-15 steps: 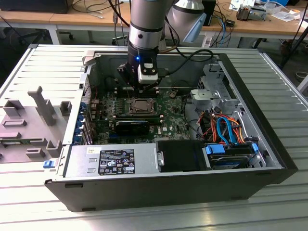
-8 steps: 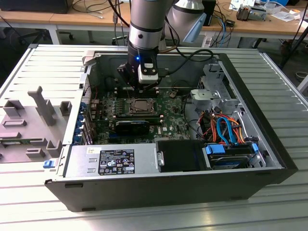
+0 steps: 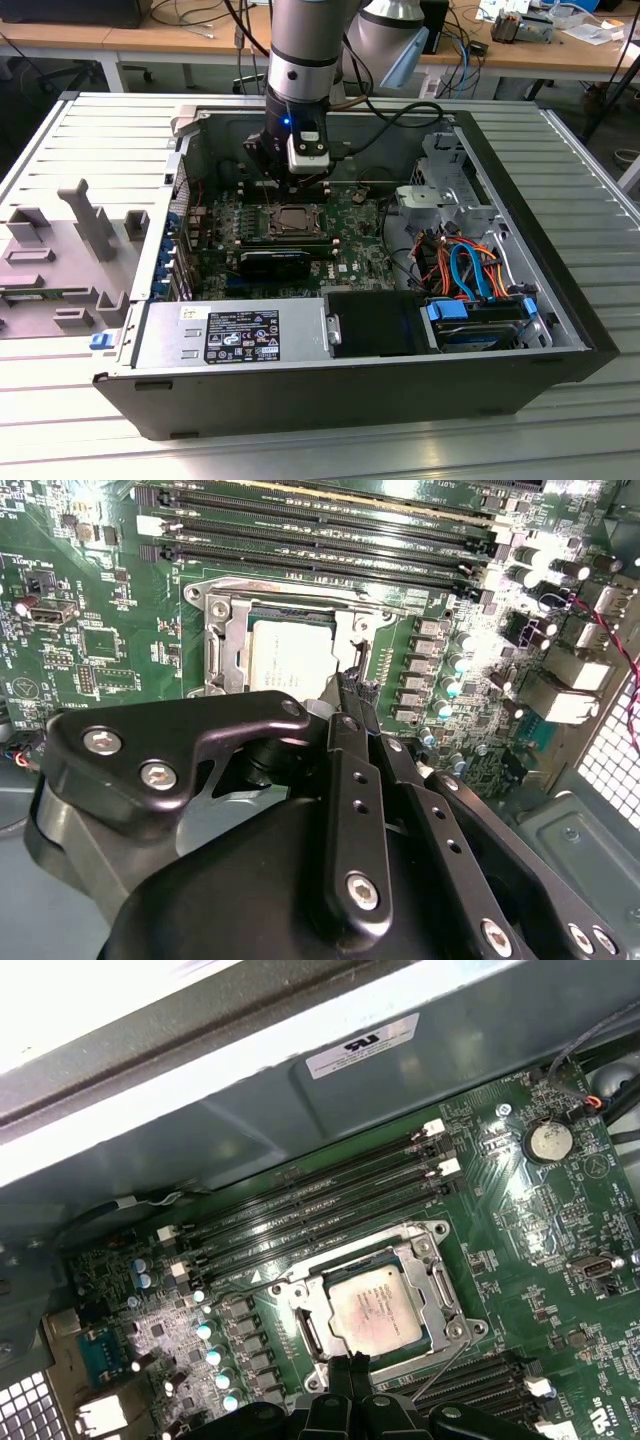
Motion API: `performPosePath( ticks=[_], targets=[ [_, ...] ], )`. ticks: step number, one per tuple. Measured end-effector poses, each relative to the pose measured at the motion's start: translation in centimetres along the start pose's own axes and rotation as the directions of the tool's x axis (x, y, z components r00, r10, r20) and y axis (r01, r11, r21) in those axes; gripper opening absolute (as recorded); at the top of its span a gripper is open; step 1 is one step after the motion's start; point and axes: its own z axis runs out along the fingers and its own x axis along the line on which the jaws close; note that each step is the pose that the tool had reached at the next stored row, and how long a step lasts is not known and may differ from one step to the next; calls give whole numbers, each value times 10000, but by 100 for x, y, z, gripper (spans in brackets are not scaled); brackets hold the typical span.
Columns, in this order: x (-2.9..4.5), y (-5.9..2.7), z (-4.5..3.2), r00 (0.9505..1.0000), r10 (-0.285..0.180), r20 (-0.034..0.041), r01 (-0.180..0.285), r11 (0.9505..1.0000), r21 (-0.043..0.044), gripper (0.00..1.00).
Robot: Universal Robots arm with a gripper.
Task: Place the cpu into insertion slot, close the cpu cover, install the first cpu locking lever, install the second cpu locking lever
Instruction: 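Install the first cpu locking lever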
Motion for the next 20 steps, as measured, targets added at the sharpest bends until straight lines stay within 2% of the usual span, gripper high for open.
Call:
performPosePath(
  ticks=[20],
  targets=[
    [0,0,0,9997,-224,8,224,9997,21,11]
  ],
)
